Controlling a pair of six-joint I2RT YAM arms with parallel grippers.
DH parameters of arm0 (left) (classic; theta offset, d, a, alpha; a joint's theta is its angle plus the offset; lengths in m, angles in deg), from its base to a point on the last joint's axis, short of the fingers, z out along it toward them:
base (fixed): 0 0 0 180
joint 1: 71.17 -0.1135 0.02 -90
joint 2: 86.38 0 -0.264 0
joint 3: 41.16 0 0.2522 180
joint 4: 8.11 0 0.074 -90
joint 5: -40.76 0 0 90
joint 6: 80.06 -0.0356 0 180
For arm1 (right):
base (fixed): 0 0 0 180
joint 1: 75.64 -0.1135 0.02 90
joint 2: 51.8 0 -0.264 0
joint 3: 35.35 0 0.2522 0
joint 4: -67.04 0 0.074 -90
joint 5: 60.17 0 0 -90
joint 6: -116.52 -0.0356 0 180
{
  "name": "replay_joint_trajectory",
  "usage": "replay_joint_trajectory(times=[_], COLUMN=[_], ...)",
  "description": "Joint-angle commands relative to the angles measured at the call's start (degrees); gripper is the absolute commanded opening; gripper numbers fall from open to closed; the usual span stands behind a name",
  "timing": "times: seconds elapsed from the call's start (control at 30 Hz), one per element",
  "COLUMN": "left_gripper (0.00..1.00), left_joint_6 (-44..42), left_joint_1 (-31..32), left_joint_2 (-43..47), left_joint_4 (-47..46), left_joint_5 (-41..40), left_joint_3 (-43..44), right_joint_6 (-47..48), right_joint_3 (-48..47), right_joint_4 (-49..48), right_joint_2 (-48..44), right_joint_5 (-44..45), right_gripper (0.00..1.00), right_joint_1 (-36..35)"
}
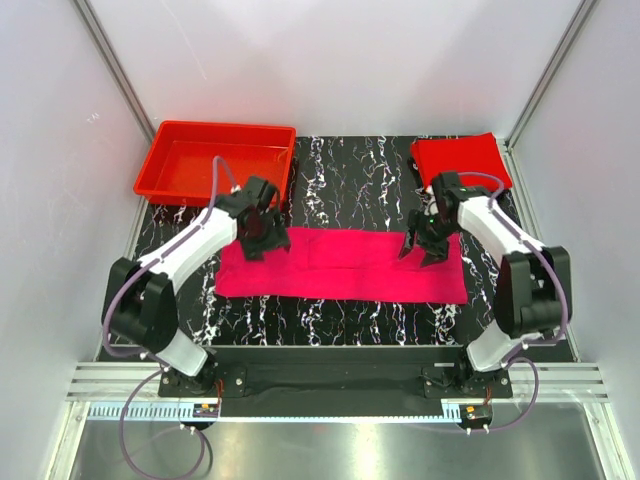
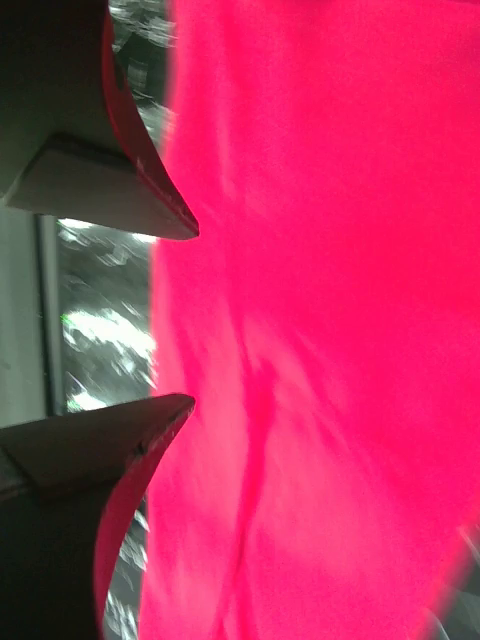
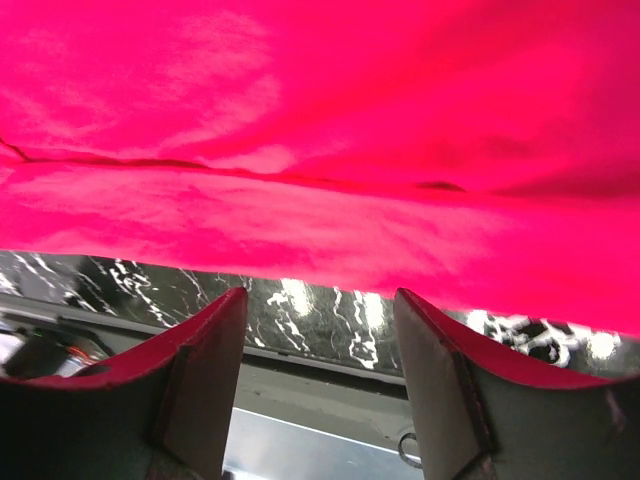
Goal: Fold and stack the t-shirts
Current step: Fold the tshirt
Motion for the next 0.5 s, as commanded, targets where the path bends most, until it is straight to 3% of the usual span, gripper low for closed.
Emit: replay_joint_trajectory(times=[0.0, 0.23, 0.47], left_gripper=[0.7, 0.74, 0.77], left_joint_6=[6.4, 12.12, 14.42], left_joint_1=[-2.33, -10.33, -9.9], left_joint_2=[3.14, 7.97, -0.18], left_joint_4=[2.81, -3.08, 0.26], left_joint_5=[-0.11, 5.61, 2.97], left_joint_3=[-4.8, -10.78, -4.64], right_joint_6=[3.94, 11.15, 15.55], right_joint_3=[-6.36, -13.83, -22.34], right_joint_4=[0.43, -0.52, 0.7], right_joint_2=[5.33, 9.13, 15.1], right_joint_5=[2.05, 7.24, 6.98], right_gripper=[0.69, 0.77, 0.78], right_joint_1=[-5.64, -14.26, -17.08])
